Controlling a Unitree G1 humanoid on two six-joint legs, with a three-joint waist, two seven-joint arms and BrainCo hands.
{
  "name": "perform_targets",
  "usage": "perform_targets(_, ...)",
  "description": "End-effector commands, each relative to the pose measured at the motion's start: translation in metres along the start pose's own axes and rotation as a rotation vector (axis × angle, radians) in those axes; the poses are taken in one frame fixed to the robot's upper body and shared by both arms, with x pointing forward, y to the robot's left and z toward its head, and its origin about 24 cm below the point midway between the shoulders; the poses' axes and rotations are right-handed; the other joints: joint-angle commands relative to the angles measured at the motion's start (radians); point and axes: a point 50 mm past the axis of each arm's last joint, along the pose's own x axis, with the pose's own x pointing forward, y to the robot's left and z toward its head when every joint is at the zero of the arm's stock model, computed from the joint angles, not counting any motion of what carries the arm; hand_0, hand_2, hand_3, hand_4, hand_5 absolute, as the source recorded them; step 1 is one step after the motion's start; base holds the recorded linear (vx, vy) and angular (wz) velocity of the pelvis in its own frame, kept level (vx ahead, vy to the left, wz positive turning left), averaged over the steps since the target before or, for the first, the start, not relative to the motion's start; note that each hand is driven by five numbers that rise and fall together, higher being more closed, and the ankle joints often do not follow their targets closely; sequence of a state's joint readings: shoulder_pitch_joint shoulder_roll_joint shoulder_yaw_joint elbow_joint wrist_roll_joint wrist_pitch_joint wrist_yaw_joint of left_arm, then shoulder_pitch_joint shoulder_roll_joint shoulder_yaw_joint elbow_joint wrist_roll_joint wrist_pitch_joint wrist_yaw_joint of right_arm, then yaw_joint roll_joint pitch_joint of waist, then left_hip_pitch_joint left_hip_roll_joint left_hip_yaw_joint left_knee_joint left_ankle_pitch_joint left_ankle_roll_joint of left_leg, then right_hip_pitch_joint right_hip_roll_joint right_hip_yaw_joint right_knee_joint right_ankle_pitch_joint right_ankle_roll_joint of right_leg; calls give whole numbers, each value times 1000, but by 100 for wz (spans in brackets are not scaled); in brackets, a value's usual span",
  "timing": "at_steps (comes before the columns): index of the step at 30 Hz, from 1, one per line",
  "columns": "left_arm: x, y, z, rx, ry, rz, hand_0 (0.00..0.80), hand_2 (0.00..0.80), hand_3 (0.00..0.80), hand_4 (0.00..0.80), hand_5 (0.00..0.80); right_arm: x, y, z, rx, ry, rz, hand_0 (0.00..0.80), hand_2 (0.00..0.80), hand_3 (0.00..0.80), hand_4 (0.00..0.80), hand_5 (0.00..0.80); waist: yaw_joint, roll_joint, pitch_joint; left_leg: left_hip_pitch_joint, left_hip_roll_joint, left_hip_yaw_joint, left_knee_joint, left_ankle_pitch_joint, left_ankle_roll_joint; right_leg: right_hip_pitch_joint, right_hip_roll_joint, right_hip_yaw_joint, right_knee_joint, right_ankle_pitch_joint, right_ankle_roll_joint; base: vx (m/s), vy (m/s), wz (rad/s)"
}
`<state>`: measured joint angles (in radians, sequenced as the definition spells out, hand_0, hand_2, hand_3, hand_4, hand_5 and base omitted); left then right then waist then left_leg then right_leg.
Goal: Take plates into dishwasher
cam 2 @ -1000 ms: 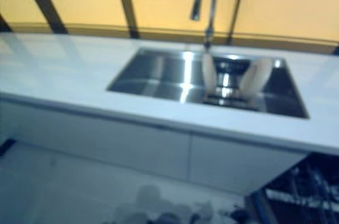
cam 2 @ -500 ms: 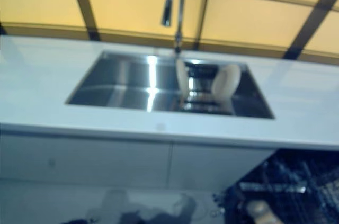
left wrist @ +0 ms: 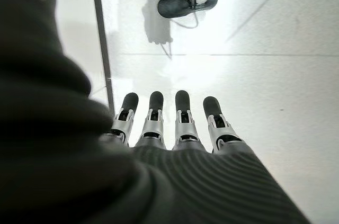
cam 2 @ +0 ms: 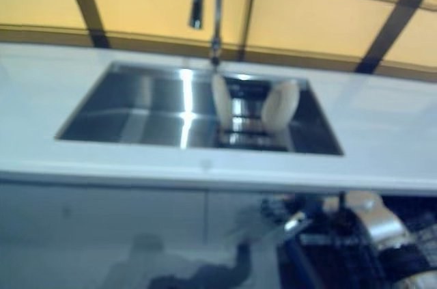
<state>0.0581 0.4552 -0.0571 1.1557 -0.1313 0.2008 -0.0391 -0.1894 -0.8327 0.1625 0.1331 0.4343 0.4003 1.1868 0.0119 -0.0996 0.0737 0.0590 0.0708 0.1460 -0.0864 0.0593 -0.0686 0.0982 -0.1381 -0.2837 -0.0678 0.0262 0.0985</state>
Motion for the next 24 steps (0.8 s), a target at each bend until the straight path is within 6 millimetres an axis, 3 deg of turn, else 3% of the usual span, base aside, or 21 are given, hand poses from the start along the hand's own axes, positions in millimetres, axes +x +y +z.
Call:
perform_targets(1, 0, 12, 4, 31, -4, 31, 0, 0, 0, 0, 0, -19, -6, 57, -32, -207, 101, 0, 0, 0, 0, 0, 30, 13, -17, 22, 29, 22, 23, -65, 17, -35, -36, 3, 81, -20, 53, 32, 21, -2)
perform_targets(6, 1, 9, -1, 71, 10, 20, 0, 0, 0, 0, 0, -30, -6, 100, 31, -487, 170, 0, 0, 0, 0, 0, 39, 14, -35, 33, 29, 16, 18, -73, 14, -21, -36, -4, 72, -26, 54, 19, 8, 1)
perform_targets(11, 1, 2, -1, 121, 18, 9, 0, 0, 0, 0, 0, -60, -16, 163, 57, -877, 31, 0, 0, 0, 0, 0, 55, 17, -51, 44, 27, 6, 22, -87, 13, -5, -34, -9, 70, -37, 53, 39, 3, 1)
perform_targets(17, 2, -8, 9, 111, 7, -1, 0, 0, 0, 0, 0, -134, -51, 194, 105, -1031, -578, 0, 0, 0, 0, 0, 45, 23, -60, 55, 24, 8, 26, -96, 11, 4, -29, -9, 73, -45, 45, 38, 16, 2)
perform_targets(24, 3, -13, 5, 77, 34, -12, 0, 0, 0, 0, 0, -174, -55, 223, 128, -1118, -993, 0, 0, 0, 0, 0, 35, 23, -54, 53, 20, 11, 29, -89, 7, 11, -20, -7, 63, -44, 31, 55, 23, -5)
